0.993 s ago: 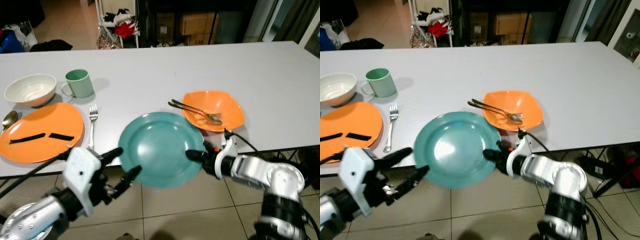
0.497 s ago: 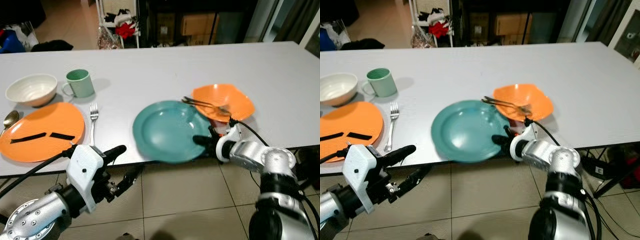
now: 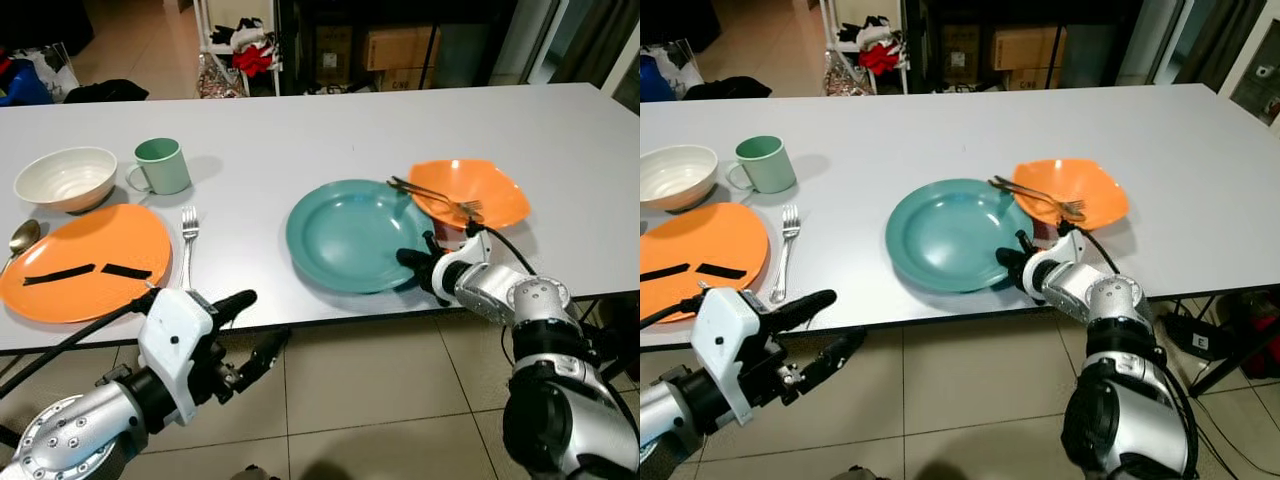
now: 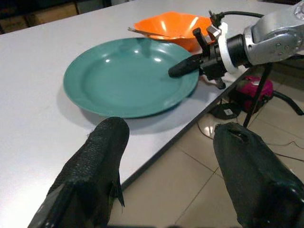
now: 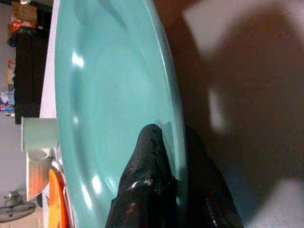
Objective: Setting the table
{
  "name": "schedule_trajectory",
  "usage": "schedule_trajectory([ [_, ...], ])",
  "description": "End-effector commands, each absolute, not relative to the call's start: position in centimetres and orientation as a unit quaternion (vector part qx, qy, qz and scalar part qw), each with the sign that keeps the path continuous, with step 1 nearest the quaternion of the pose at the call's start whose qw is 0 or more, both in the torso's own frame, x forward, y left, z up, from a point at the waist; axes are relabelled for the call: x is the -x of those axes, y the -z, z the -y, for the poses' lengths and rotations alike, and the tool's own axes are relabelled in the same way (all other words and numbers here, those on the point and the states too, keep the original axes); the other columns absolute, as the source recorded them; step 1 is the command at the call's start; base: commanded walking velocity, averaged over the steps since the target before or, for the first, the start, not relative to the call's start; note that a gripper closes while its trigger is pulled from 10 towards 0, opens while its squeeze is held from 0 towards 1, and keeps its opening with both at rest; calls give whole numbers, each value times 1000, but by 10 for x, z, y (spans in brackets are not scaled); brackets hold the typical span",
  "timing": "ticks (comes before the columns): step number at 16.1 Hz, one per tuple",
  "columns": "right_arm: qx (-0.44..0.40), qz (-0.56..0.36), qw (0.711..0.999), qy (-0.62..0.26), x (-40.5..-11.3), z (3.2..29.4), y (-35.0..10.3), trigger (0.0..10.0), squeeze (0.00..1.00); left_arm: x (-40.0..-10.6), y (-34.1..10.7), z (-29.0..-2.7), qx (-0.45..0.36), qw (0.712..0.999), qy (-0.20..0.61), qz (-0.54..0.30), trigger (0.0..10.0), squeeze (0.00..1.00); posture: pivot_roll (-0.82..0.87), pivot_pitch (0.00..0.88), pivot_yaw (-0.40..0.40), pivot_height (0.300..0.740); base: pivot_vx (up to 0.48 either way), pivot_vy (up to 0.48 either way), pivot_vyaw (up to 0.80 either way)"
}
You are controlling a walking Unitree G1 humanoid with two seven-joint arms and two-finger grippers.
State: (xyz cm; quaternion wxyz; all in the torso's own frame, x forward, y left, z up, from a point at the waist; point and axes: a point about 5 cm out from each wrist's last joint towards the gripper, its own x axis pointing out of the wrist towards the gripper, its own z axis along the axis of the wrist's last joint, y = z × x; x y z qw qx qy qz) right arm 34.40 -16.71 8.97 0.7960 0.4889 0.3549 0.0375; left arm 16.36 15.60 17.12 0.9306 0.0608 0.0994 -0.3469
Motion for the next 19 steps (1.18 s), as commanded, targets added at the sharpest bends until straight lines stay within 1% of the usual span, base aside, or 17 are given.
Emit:
schedule_trajectory([
  [1,-490,-343,801,-19,-347,176,-91,10000,0,-165,-170,-157,-65,930,345,-105,10000,0,-23,0,47,740,0,0,0],
  [5,-527,-334,781,22,-344,198,-85,10000,0,-165,-170,-156,-65,928,350,-107,10000,0,-24,0,56,740,0,0,0],
  [8,-534,-343,772,24,-340,202,-81,10000,0,-165,-171,-156,-64,928,352,-107,10000,0,-26,0,54,740,0,0,0],
  [11,-542,-362,758,13,-332,200,-78,10000,0,-167,-171,-155,-63,927,355,-105,10000,0,-34,0,55,740,0,0,0],
  [12,-552,-363,750,9,-332,198,-79,10000,239,-168,-171,-154,-62,926,357,-104,10000,0,-35,0,55,740,0,0,0],
  [13,-556,-365,747,6,-331,197,-80,10000,800,-168,-171,-153,-61,926,358,-104,10000,0,-35,0,54,740,0,0,0],
  [14,-558,-367,744,3,-330,196,-80,10000,1000,-169,-171,-153,-61,926,358,-104,10000,0,-35,0,52,740,0,0,0],
  [16,-562,-367,741,-3,-328,196,-83,10000,1000,-171,-169,-152,-59,926,358,-103,10000,0,-39,0,47,740,0,0,0],
  [19,-558,-359,748,-7,-320,205,-94,10000,1000,-173,-168,-150,-60,928,354,-97,10000,0,-46,0,46,740,0,0,0],
])
